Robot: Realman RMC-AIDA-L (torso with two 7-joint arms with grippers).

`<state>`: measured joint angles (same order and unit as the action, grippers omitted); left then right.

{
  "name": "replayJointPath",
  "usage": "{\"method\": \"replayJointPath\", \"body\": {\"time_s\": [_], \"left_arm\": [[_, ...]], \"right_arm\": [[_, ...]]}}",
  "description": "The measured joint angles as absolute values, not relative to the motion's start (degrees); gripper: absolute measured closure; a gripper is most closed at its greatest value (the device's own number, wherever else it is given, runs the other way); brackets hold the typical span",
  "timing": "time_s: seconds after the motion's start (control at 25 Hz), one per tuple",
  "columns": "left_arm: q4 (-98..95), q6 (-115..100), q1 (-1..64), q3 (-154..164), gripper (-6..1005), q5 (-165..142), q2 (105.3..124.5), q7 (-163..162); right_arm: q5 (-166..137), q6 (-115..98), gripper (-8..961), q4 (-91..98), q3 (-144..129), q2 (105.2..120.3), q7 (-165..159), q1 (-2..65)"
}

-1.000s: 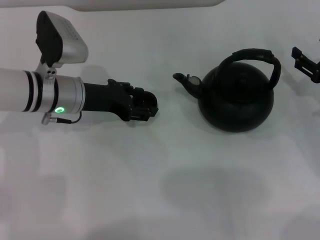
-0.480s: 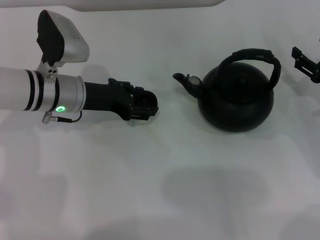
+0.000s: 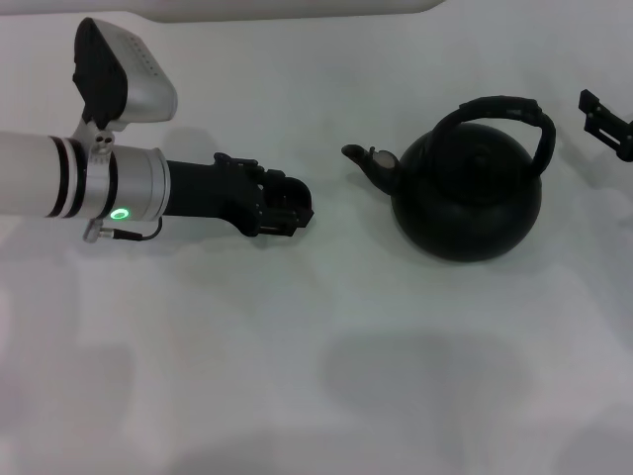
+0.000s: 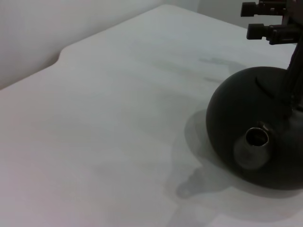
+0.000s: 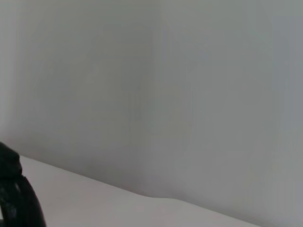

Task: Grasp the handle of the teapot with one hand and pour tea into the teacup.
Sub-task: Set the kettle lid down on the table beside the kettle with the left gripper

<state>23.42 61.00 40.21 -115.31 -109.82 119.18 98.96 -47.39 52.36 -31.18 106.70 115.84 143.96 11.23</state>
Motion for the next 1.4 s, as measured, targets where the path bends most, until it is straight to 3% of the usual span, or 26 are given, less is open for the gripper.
{"method": "replayJointPath", "body": {"time_s": [1.4], "left_arm": [[25.97,62.15,38.70,-115.32,226,-108.30,119.18,100.29]], "right_arm": [[-46.58,52.22,154,-30.48,106.43,115.84,144.48,11.98]]}}
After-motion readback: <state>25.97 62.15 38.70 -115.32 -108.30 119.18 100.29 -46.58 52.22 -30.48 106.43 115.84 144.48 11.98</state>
